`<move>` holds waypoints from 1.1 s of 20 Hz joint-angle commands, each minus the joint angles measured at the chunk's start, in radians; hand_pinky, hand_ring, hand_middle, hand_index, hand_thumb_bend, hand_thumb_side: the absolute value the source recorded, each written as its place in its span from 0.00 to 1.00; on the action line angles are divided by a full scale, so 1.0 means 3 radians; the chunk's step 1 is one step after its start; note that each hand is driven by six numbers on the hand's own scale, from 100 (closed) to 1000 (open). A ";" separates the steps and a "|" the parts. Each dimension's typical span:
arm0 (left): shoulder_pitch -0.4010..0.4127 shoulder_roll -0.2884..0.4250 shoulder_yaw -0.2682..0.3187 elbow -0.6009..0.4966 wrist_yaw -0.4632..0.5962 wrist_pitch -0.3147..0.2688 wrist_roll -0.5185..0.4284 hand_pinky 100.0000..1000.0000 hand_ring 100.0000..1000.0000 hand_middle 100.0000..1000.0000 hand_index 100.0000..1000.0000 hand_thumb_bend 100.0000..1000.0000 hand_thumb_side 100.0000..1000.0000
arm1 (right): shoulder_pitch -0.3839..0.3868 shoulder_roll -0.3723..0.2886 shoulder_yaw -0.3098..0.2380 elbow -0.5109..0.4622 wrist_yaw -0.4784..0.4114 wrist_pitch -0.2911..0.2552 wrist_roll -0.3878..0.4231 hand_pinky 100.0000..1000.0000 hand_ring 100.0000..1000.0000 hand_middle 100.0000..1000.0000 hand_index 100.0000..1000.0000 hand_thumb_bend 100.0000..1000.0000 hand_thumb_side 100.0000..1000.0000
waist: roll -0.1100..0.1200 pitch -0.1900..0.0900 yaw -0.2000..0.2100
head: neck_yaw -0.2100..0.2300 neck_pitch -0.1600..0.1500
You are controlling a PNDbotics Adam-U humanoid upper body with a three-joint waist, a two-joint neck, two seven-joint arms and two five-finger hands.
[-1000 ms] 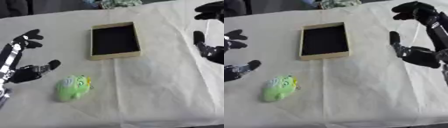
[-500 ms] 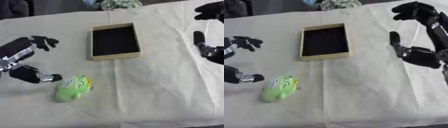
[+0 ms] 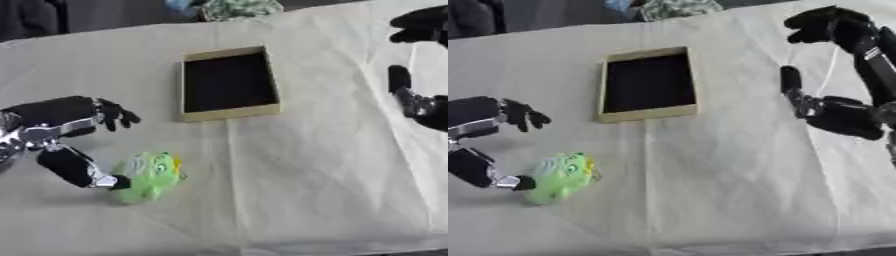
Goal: Pick up objects on the table and place them in the box.
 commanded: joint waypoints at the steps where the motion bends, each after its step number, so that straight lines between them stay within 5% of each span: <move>1: -0.0086 0.0127 -0.0082 -0.0045 0.0053 0.0029 -0.0139 0.76 0.71 0.74 0.92 0.55 0.44 | -0.0039 -0.0083 -0.0005 -0.0024 -0.0011 -0.0009 0.0020 0.77 0.72 0.76 0.82 0.00 0.02 | -0.0006 -0.0050 -0.0008 | 0.0021 0.0018; 12: -0.0313 0.0039 -0.0427 0.0116 0.0146 0.0037 -0.0468 0.76 0.70 0.73 0.92 0.50 0.42 | -0.0043 -0.0078 0.0008 -0.0022 -0.0021 -0.0012 0.0036 0.77 0.72 0.76 0.82 0.00 0.02 | 0.0004 -0.0059 -0.0035 | 0.0040 0.0018; 22: -0.0426 -0.0114 -0.0527 0.0368 -0.0039 -0.0024 -0.0466 0.75 0.69 0.72 0.91 0.44 0.43 | -0.0041 -0.0072 0.0009 -0.0022 -0.0024 -0.0012 0.0038 0.77 0.72 0.76 0.82 0.00 0.03 | 0.0016 -0.0063 -0.0052 | 0.0047 0.0018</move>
